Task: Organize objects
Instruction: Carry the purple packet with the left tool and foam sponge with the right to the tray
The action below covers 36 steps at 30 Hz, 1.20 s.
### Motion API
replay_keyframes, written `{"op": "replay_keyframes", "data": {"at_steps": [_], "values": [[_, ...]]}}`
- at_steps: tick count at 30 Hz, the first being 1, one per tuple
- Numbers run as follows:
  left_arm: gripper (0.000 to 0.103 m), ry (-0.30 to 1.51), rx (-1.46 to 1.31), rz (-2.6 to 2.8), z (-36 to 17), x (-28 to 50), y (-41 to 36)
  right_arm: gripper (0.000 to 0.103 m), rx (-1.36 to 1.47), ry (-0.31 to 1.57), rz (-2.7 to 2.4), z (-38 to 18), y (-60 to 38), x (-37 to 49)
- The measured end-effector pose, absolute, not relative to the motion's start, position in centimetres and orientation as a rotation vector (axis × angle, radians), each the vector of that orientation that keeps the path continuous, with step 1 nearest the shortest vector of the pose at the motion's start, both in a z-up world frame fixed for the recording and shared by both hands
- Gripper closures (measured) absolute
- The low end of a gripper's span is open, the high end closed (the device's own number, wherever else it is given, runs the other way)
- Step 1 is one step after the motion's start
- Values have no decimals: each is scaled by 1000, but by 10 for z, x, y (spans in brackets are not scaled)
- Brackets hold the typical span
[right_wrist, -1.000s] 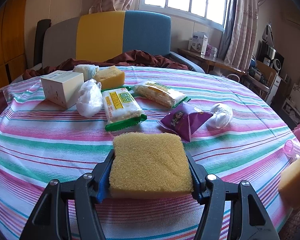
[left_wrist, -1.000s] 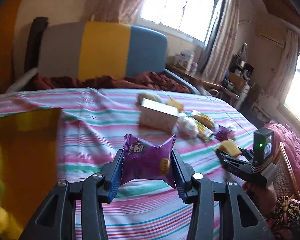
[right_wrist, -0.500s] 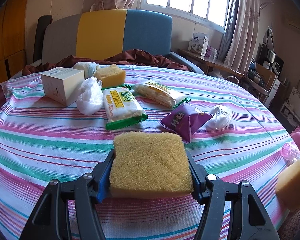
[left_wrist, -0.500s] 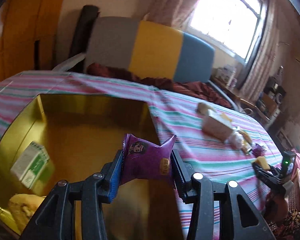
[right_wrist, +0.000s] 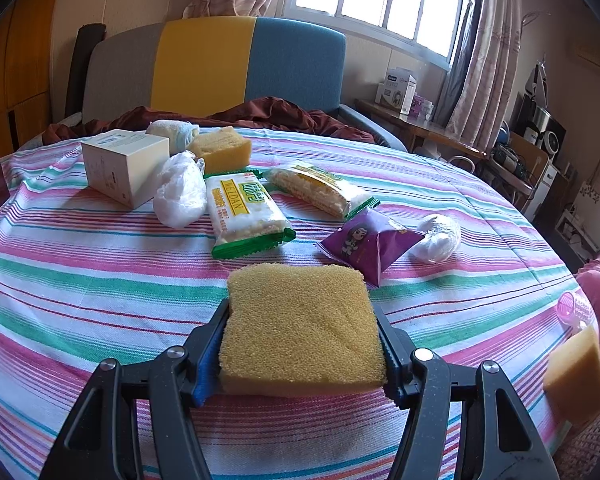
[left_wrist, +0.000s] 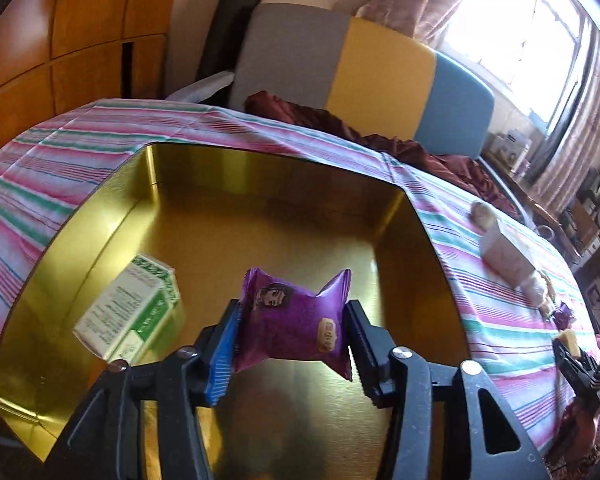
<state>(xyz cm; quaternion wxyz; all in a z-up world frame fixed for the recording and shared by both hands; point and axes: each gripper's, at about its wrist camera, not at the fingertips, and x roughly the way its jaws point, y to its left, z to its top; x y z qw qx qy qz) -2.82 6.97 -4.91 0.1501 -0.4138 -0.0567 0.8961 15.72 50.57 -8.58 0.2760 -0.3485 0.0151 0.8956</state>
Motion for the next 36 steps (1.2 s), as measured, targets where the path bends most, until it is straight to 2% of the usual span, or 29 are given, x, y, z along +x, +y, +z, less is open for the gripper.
{"op": "replay_keyframes", "data": {"at_steps": [5,11,13,19,26,31,36], "values": [[40,-184,-1212,2572,-49,-30,61,39,-946,24,2399,-83,503,156],[40,-215,-1199,2577,-48,-35,44,39,-922,65,2416,-74,494,160],[40,-284,-1186,2593,-45,-36,31,39,-899,57,2450,-65,483,159],[40,-387,-1127,2697,-21,-39,0,39,-816,-5,2608,-28,429,150],[40,-453,-1001,2805,19,-37,-28,39,-768,99,2855,18,361,124],[40,-505,-972,2814,34,-40,-39,39,-834,186,3002,27,308,103],[40,-539,-953,2827,41,-39,-47,39,-981,97,3134,24,237,80]]}}
